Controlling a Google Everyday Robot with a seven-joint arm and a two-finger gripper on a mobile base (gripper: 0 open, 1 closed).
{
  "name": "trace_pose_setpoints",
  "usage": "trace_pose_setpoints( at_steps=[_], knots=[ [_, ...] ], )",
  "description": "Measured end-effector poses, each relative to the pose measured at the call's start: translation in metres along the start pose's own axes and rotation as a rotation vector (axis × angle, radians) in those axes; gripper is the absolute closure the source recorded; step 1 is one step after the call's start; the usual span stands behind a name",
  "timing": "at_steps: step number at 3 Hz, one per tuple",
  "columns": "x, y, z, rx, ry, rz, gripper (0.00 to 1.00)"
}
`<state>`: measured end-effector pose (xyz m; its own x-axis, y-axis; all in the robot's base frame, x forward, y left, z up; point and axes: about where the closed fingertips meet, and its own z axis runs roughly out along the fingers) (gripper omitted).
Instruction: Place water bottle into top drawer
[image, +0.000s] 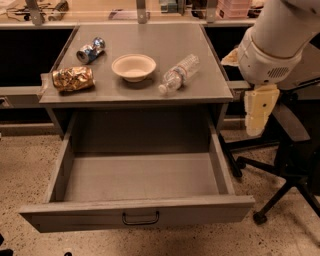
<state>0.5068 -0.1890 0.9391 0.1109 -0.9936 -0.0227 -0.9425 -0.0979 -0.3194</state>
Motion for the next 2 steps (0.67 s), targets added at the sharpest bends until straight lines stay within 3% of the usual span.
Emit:
trace_pose_setpoints(
  at_steps=[1, 2],
  knots=[
    [-0.004, -0.012, -0.002, 0.019, 0.04, -0.125, 0.0],
    [-0.013, -0.061, -0.004, 0.092, 0.059, -0.323, 0.0]
  ],
)
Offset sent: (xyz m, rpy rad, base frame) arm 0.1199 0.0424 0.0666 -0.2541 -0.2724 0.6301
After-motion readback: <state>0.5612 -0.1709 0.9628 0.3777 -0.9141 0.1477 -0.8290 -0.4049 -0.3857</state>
